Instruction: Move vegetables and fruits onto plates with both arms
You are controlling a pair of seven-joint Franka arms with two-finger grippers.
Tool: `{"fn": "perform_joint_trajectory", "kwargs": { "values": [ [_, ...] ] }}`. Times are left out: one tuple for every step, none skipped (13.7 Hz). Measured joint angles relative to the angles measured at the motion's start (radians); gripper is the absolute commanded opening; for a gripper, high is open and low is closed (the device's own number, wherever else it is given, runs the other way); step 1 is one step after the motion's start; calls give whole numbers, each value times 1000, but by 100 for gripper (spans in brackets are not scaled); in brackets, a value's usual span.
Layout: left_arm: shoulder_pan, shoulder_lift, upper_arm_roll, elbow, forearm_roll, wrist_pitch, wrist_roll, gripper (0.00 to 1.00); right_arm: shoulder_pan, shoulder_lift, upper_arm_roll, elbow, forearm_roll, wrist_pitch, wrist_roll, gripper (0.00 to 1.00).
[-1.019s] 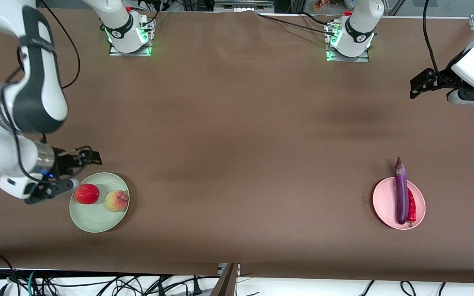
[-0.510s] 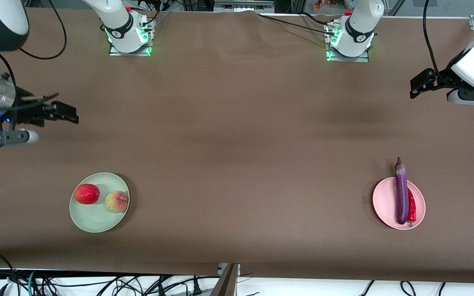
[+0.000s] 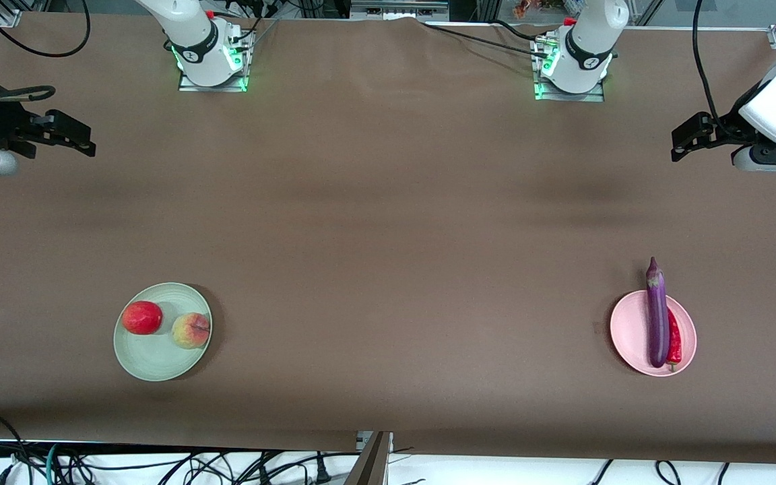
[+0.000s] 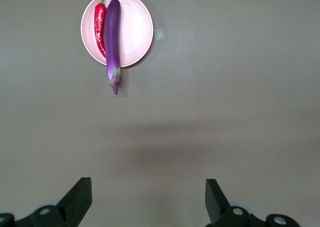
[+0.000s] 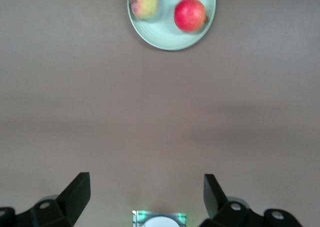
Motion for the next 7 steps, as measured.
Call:
{"fn": "perform_joint_trajectory", "kwargs": {
  "values": [
    [1,0,0,0,0,0,0,100,0,0,3,-3,-18,-11,0,100],
    [3,0,1,0,0,0,0,100,0,0,6,-7,-26,-15,0,100],
    [5,0,1,0,0,0,0,100,0,0,9,-10,-29,-15,0,100],
    [6,0,2,0,0,0,0,100,1,1,11,-11,-30,-15,0,100],
    [6,0,2,0,0,0,0,100,1,2,12,-11,-30,-16,0,100],
    [6,0,2,0,0,0,0,100,2,3,13,-11,-30,-16,1,100],
    [6,0,2,0,0,0,0,100,3,4,13,-11,-30,-15,2,100]
  ]
}}
